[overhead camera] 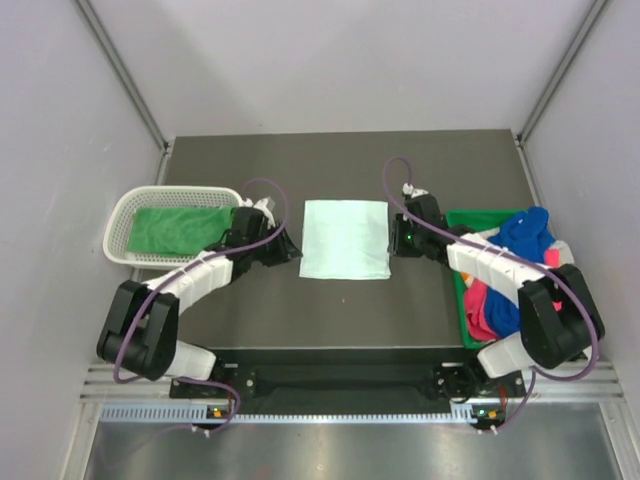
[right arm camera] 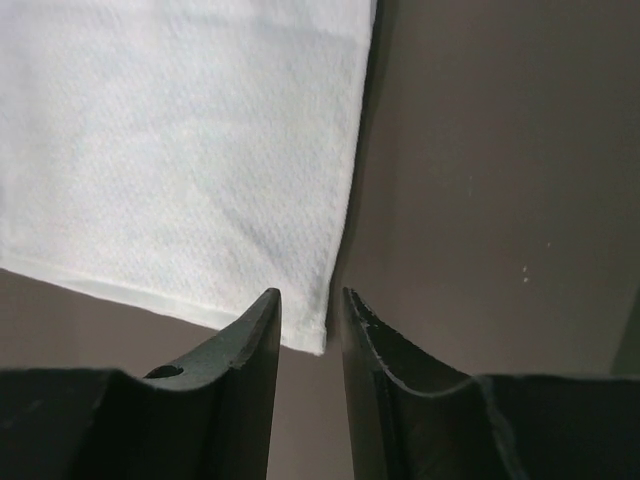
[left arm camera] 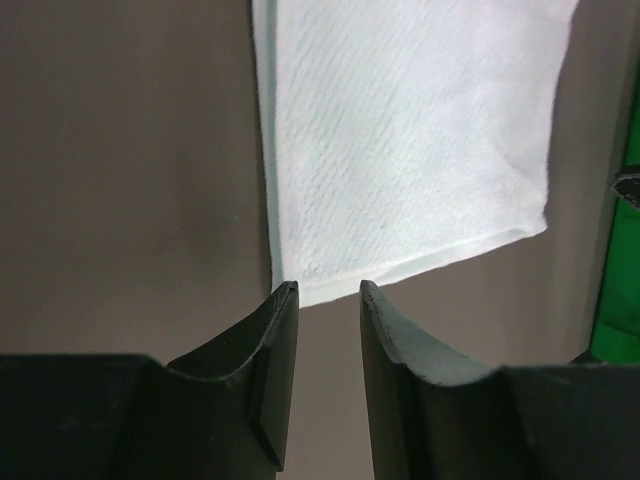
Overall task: Fold and stack the towels
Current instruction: Fold the towel
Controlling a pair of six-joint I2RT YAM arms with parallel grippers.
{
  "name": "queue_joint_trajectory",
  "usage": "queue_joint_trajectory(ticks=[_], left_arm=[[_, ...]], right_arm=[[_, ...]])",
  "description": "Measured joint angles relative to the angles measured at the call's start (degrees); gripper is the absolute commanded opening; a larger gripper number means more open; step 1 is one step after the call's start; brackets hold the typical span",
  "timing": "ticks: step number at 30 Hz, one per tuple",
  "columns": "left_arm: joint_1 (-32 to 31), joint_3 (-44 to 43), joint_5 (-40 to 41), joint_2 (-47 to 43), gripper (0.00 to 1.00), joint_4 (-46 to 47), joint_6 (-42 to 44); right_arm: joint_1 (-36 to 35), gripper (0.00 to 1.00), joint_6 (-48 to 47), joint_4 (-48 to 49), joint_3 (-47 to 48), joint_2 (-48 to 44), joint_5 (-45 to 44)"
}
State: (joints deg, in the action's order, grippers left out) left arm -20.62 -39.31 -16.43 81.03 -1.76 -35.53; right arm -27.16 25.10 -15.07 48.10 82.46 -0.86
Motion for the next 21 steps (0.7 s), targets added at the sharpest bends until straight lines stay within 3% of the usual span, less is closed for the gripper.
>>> queue_joint_trajectory(ticks=[7,15,21], left_arm=[[0.0,-11.5,1.2,3.0,0.34,0.6,1.5],[0.2,-27.5,0.6,23.6,0.34,8.7,5.6],[0.7,-34.0,-2.5,35.8,0.33,13.9,7.0]], right_arm=[[0.9,0.3,-0.6,0.2,14.1,9.5,0.2],[2.4,0.27,1.2,5.9,29.2,25.8,7.0],[2.7,0.25,7.3,16.0,32.8,36.6,14.6]])
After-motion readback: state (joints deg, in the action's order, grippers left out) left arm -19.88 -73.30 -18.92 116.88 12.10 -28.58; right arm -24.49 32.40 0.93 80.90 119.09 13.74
